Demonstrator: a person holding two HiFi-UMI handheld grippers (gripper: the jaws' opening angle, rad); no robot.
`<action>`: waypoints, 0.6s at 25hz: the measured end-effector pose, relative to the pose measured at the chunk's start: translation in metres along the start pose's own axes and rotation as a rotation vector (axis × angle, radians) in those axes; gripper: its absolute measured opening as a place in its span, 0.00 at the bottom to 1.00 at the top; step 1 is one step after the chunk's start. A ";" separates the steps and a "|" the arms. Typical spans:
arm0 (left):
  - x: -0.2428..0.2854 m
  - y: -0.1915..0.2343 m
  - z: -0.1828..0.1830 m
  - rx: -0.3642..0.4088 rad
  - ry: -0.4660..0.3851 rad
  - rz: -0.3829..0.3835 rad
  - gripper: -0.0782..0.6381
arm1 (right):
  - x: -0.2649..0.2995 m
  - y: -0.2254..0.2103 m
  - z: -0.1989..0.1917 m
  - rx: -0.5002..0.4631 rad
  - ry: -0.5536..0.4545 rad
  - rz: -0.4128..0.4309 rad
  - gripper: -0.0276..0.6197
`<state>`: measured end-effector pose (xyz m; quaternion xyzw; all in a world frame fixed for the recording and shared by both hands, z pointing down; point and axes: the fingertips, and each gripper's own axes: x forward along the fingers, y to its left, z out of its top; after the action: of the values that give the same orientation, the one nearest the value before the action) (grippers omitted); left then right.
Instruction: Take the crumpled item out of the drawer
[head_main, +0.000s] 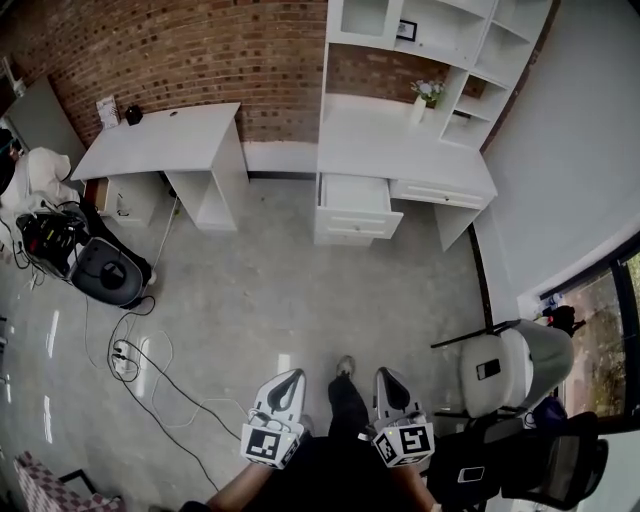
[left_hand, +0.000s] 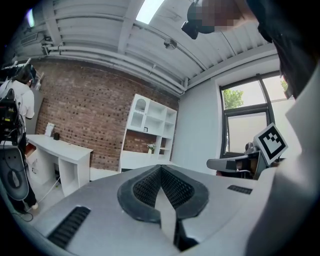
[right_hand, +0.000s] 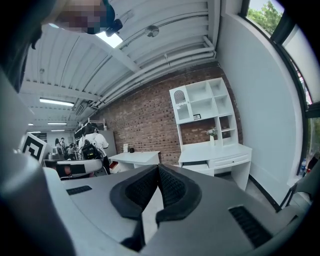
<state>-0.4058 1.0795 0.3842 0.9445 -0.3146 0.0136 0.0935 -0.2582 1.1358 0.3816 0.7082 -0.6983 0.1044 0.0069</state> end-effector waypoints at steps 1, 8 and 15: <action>0.012 0.004 0.002 0.002 -0.002 0.004 0.13 | 0.011 -0.008 0.002 0.000 0.001 0.006 0.06; 0.114 0.026 0.036 0.015 -0.020 0.053 0.13 | 0.101 -0.071 0.040 -0.012 -0.013 0.076 0.06; 0.212 0.038 0.063 0.049 -0.042 0.090 0.13 | 0.190 -0.137 0.074 -0.076 -0.025 0.166 0.06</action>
<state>-0.2601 0.9127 0.3470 0.9315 -0.3583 0.0059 0.0629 -0.1120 0.9406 0.3580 0.6485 -0.7579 0.0692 0.0165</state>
